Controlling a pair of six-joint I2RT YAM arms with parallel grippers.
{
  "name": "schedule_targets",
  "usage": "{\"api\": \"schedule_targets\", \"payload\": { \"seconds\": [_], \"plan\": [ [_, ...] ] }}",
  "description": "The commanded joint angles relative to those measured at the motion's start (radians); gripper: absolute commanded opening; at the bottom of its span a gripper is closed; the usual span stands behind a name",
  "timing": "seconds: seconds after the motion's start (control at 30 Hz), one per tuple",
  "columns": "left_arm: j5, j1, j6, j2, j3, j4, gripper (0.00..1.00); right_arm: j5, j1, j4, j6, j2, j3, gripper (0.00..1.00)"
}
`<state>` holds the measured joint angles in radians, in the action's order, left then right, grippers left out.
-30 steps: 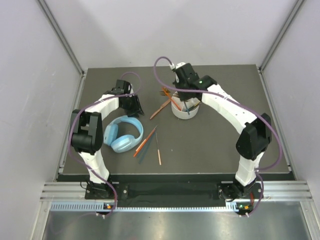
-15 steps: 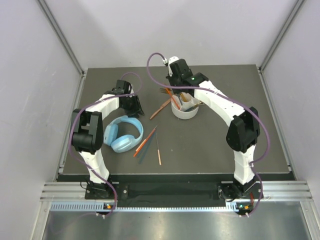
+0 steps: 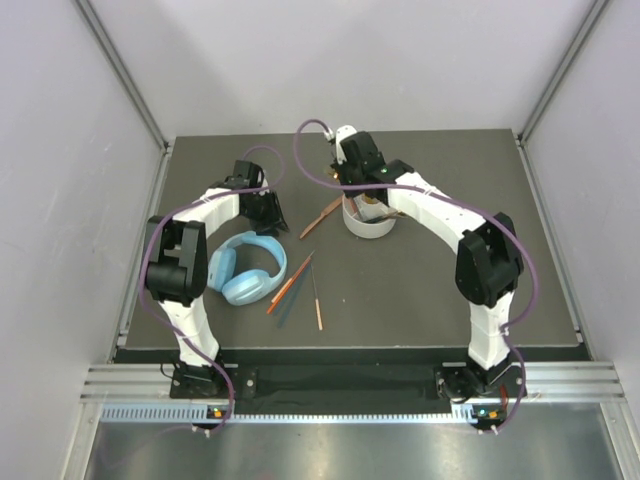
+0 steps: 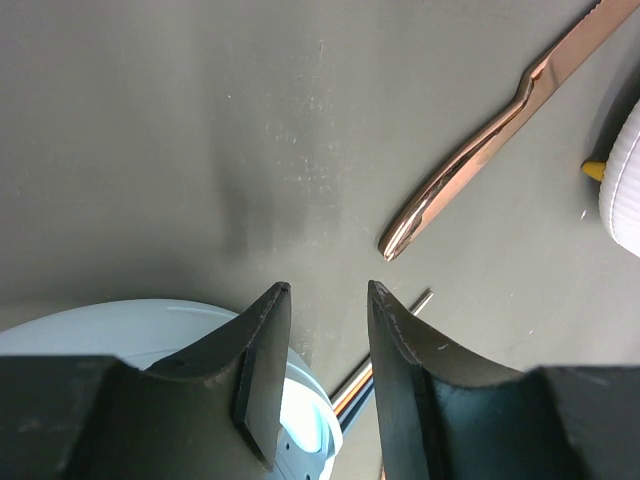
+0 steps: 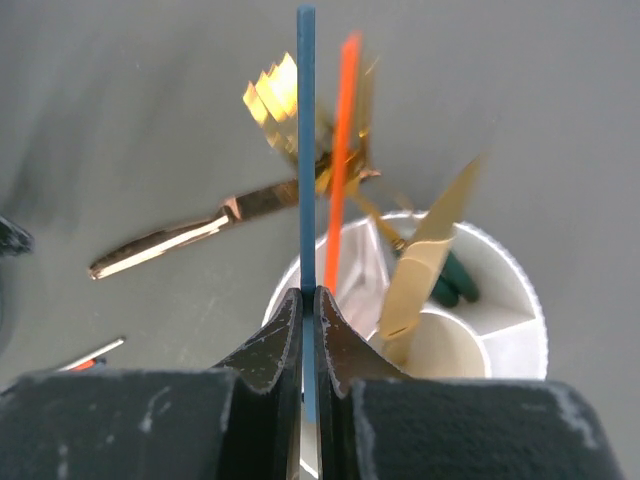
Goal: Sort the eating utensils into containers
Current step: Place the chopstick in the container.
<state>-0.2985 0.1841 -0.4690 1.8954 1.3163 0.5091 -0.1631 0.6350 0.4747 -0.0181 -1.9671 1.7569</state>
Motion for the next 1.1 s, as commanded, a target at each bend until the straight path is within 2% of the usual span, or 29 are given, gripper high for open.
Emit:
{"api": "schedule_targets", "payload": {
  "seconds": [0.0,0.1,0.5,0.63,0.87,1.07],
  "plan": [
    [-0.016,-0.005,0.010,-0.010,0.011,-0.012,0.42,0.025,0.009,-0.166,0.010,0.097,-0.109,0.00],
    [-0.016,-0.005,0.010,-0.013,0.006,-0.012,0.42,0.030,0.009,-0.197,0.009,0.112,-0.145,0.00],
    [-0.028,-0.005,0.007,-0.007,0.014,-0.014,0.42,0.020,0.008,-0.160,0.053,0.106,-0.053,0.00],
    [-0.073,-0.003,0.012,0.007,0.014,-0.017,0.43,0.002,0.008,-0.163,0.063,0.086,-0.027,0.00],
    [-0.088,0.066,0.055,0.039,0.046,0.022,0.43,-0.032,0.008,-0.191,0.087,0.063,0.023,0.00],
    [-0.109,0.078,0.062,0.051,0.043,0.020,0.43,-0.041,-0.009,-0.237,0.118,0.001,0.065,0.00]
  ]
}}
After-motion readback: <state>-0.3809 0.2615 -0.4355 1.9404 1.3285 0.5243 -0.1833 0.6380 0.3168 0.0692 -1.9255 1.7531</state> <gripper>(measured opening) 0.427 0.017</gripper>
